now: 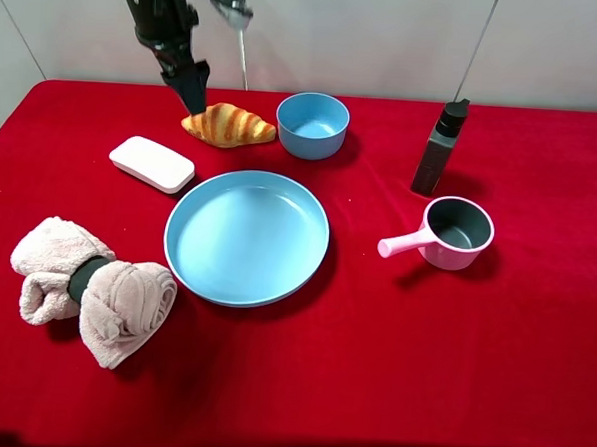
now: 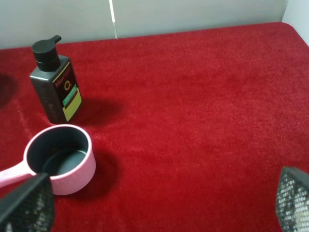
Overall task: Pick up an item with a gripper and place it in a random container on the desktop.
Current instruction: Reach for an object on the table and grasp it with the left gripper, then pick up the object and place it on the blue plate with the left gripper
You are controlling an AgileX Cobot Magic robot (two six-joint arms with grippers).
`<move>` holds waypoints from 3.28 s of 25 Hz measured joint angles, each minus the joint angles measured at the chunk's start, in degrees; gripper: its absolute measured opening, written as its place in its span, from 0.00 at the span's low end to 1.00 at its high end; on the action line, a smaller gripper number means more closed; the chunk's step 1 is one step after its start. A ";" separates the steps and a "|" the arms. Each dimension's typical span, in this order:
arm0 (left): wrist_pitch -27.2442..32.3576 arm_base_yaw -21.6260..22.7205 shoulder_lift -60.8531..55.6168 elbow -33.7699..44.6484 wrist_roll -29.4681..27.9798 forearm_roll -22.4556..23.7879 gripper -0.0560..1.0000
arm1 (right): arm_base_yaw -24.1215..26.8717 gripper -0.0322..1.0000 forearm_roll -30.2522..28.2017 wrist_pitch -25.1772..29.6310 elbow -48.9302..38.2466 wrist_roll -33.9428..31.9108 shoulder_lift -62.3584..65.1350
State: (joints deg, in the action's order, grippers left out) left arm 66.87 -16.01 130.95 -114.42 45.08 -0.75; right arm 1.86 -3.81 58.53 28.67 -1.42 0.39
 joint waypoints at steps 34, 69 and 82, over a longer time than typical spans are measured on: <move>-14.92 -0.45 13.49 -5.66 13.27 -3.81 0.97 | 0.00 0.70 0.02 0.00 0.00 0.00 0.00; -16.35 -0.56 15.23 -5.66 16.07 -4.11 0.69 | 0.00 0.70 0.02 0.00 0.00 0.00 0.00; -13.57 -0.56 11.37 -5.88 14.66 -3.67 0.69 | 0.00 0.70 0.02 0.00 0.00 0.00 0.00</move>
State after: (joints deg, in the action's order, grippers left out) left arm 53.30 -16.57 142.33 -120.30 59.74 -4.42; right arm 1.86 -3.79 58.53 28.67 -1.42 0.39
